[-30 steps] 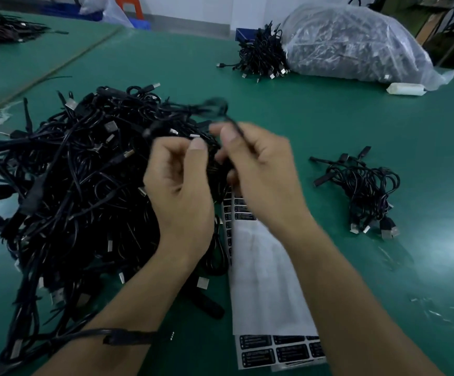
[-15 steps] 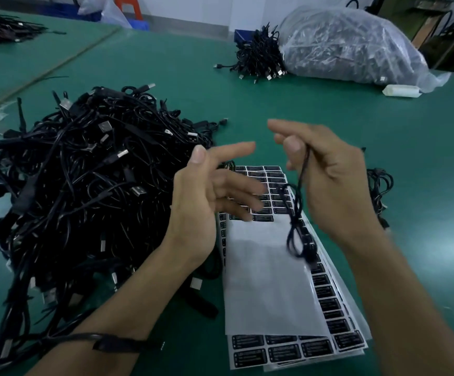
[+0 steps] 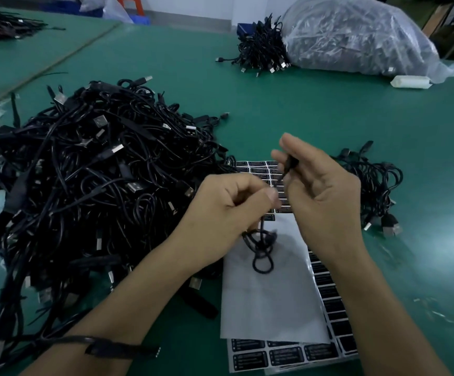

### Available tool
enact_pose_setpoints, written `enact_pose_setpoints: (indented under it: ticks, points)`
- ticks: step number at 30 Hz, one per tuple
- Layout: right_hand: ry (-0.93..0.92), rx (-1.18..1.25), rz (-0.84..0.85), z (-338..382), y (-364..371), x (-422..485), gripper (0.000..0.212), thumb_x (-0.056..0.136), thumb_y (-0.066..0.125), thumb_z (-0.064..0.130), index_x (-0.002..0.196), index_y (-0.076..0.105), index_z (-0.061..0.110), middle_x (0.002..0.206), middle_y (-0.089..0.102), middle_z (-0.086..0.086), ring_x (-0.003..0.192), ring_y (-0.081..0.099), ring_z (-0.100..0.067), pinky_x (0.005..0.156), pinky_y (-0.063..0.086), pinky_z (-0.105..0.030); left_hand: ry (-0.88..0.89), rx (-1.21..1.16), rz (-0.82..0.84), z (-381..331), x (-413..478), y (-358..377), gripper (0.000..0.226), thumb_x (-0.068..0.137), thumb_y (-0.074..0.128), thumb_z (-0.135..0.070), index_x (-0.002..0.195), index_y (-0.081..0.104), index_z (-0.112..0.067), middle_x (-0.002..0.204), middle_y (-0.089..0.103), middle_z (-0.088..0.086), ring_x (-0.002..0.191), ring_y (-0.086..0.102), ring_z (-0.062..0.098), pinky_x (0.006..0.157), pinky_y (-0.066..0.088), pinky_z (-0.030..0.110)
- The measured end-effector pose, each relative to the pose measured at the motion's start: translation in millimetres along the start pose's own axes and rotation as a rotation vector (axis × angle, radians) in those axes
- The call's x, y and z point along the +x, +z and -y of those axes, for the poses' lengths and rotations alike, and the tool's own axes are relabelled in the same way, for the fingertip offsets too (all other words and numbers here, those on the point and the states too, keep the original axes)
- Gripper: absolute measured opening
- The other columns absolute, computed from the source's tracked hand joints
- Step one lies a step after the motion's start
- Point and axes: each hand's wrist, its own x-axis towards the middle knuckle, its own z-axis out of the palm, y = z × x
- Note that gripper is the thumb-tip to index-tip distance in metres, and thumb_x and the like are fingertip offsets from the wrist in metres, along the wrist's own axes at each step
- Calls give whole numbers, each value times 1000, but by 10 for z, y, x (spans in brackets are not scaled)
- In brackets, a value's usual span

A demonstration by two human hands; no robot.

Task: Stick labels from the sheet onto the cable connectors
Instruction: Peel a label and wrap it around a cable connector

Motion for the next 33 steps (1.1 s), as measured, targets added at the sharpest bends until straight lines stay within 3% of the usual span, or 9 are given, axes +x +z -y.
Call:
enact_pose_setpoints:
  ticks: [3, 7, 9, 11, 16, 20, 25, 29, 33]
  points:
    - [53, 195, -28, 19, -27, -16, 41, 87, 53, -3, 118, 67, 19, 109, 75, 6, 104, 71, -17, 91, 56, -31, -22, -58, -94, -33, 26, -36, 29, 83, 54, -14, 54, 55, -17, 49, 49, -12, 46, 40, 0, 50, 33, 10]
    - [116, 303, -69, 70, -16, -11, 30, 92, 60, -7, 108, 70, 17, 105, 76, 3, 90, 71, -15, 81, 57, -26, -24, -99, -138, -64, 31, -46, 47, 89, 53, -22, 48, 33, -11, 51, 29, 11, 51, 27, 18, 51, 25, 25]
    - [152, 321, -82, 71, -11, -6, 37, 87, 65, -12, 107, 70, 19, 108, 75, 3, 86, 67, -17, 83, 58, -28, -49, -79, -137, -45, 35, -46, 54, 92, 55, -33, 44, 39, -15, 49, 30, 14, 52, 27, 24, 54, 26, 35]
    - [200, 387, -86, 69, -19, 0, 40, 80, 70, -11, 106, 70, 21, 108, 75, -1, 87, 65, -20, 82, 58, -29, -78, -37, -119, -10, 38, -57, 54, 94, 58, -36, 45, 53, -13, 44, 41, 6, 49, 36, 20, 51, 32, 30]
    - [247, 475, -70, 58, -55, -6, 33, 65, 77, 5, 93, 75, 24, 88, 77, -2, 82, 71, -16, 76, 57, -25, -215, -41, 5, 12, 41, -78, 20, 93, 63, -22, 74, 63, -17, 67, 73, 1, 49, 58, 8, 51, 47, 18]
    - [181, 490, -2, 58, -73, -3, 28, 66, 84, 6, 83, 78, 28, 87, 78, 1, 78, 70, -10, 79, 55, -25, -327, -37, 55, -19, 45, -54, 43, 99, 46, -51, 81, 72, -20, 68, 75, 4, 50, 58, 9, 52, 47, 18]
    - [169, 489, 42, 55, -66, -4, 30, 71, 74, -3, 82, 79, 23, 85, 78, 2, 75, 70, -6, 75, 54, -19, -265, -69, 6, 9, 54, -63, 48, 103, 47, -36, 66, 75, -23, 54, 63, -3, 49, 50, 5, 49, 41, 12]
    - [173, 355, 52, 67, -80, -9, 36, 73, 75, -1, 99, 73, 24, 94, 78, 2, 85, 70, -9, 79, 55, -21, -251, -122, -52, 41, 85, -87, 42, 99, 57, -24, 62, 76, -24, 52, 60, -6, 46, 48, 2, 47, 39, 12]
    - [302, -133, -64, 15, -144, -16, 34, 86, 72, 6, 107, 67, 33, 92, 75, 10, 87, 69, -6, 83, 57, -27, -199, -15, -120, 100, 67, -69, 32, 96, 61, -8, 67, 72, -16, 54, 63, -5, 49, 52, 6, 49, 44, 16]
